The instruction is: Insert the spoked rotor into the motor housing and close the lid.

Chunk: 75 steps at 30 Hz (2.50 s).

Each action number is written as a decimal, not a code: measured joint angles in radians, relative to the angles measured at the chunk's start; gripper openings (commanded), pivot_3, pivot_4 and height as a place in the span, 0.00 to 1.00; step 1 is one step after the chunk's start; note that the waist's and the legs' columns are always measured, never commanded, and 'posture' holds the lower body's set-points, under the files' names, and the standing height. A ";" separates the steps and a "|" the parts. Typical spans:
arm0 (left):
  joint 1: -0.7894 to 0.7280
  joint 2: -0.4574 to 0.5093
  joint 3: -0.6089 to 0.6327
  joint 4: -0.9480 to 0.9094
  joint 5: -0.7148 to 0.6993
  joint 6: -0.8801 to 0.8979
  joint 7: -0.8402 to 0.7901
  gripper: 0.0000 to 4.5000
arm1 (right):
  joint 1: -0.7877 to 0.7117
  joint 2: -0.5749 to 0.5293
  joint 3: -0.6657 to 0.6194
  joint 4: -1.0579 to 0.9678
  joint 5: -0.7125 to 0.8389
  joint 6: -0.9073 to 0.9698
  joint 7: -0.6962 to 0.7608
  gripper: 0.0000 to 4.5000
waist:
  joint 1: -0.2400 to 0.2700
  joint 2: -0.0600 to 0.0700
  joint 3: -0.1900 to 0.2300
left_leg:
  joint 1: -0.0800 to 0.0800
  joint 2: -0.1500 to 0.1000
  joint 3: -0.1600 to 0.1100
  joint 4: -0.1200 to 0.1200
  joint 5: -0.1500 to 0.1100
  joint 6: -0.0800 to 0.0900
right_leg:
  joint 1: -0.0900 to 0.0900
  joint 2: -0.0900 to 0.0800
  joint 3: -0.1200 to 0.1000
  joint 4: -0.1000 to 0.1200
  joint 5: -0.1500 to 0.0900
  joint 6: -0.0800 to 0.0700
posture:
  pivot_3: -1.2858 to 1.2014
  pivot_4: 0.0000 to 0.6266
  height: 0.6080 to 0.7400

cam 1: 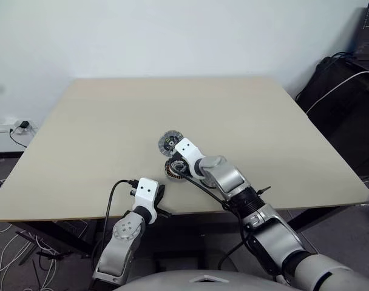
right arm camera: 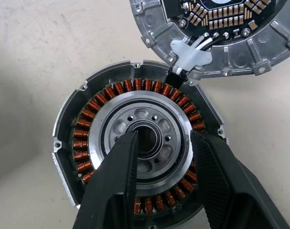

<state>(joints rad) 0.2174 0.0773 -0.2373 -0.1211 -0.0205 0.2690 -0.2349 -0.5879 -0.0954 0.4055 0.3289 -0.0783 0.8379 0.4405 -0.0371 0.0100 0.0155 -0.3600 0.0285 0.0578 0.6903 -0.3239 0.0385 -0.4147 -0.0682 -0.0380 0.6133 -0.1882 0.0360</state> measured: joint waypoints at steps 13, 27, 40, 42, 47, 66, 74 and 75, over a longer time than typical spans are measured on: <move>-0.001 -0.012 0.000 0.002 0.000 -0.011 0.013 0.00 | -0.056 0.007 0.004 0.081 -0.023 -0.003 0.021 0.38 | -0.001 0.000 0.000 | 0.001 0.000 0.000 0.000 0.000 0.000 | 0.000 0.000 0.000 0.000 0.000 0.000 | 0.52 0.00 1.00; 0.000 -0.016 0.001 0.006 0.000 -0.017 0.015 0.00 | -0.060 0.017 0.018 0.085 -0.029 -0.020 0.039 0.00 | 0.000 0.000 -0.001 | 0.001 0.000 0.000 0.000 0.001 -0.001 | 0.001 0.000 0.000 0.001 0.000 0.000 | 0.52 0.00 1.00; 0.001 -0.015 0.001 0.006 0.000 -0.017 0.014 0.00 | -0.018 0.000 -0.022 -0.041 -0.024 -0.015 0.019 0.00 | -0.001 0.000 0.000 | 0.000 0.000 0.000 0.000 0.000 -0.001 | 0.000 0.000 0.000 0.001 0.000 0.000 | 0.52 0.00 1.00; 0.001 -0.015 0.001 0.006 0.000 -0.017 0.013 0.00 | -0.012 -0.002 -0.022 -0.064 -0.022 -0.002 0.019 0.00 | 0.000 0.000 0.000 | 0.000 0.000 0.000 0.000 0.000 -0.001 | 0.000 0.000 0.000 0.001 0.000 0.000 | 0.52 0.00 1.00; 0.001 -0.014 0.000 0.006 0.000 -0.017 0.011 0.00 | 0.020 -0.001 -0.009 -0.067 -0.020 0.003 0.020 0.00 | 0.000 0.000 0.000 | 0.000 0.000 0.000 0.000 0.000 -0.001 | 0.000 0.000 0.000 0.000 0.000 0.000 | 0.52 0.00 1.00; 0.002 -0.013 0.000 0.006 0.000 -0.017 0.011 0.00 | 0.029 -0.016 0.042 -0.073 -0.006 0.003 0.103 0.00 | 0.000 0.000 0.000 | 0.000 0.000 -0.001 0.000 0.000 -0.001 | 0.000 0.000 0.000 0.000 0.000 0.000 | 0.52 0.00 1.00; 0.003 -0.013 0.000 0.006 0.000 -0.017 0.007 0.00 | 0.052 -0.019 0.058 -0.102 0.008 0.002 0.121 0.00 | 0.000 0.000 0.000 | 0.000 0.000 -0.001 0.000 0.000 -0.001 | 0.000 0.000 0.000 0.000 0.000 0.000 | 0.52 0.00 1.00; 0.003 -0.013 0.000 0.006 0.000 -0.017 0.007 0.00 | 0.053 -0.018 0.058 -0.103 0.008 0.001 0.119 0.00 | 0.001 0.000 0.000 | 0.000 0.000 -0.001 0.000 0.000 -0.001 | 0.000 0.000 0.000 0.000 0.000 0.000 | 0.52 0.00 1.00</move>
<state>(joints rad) 0.2204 0.0643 -0.2371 -0.1154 -0.0209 0.2519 -0.2282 -0.5345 -0.1136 0.4630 0.2258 -0.0704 0.8388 0.5591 -0.0365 0.0101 0.0155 -0.3600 0.0285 0.0573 0.6904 -0.3234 0.0379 -0.4148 -0.0680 -0.0381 0.6137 -0.1883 0.0363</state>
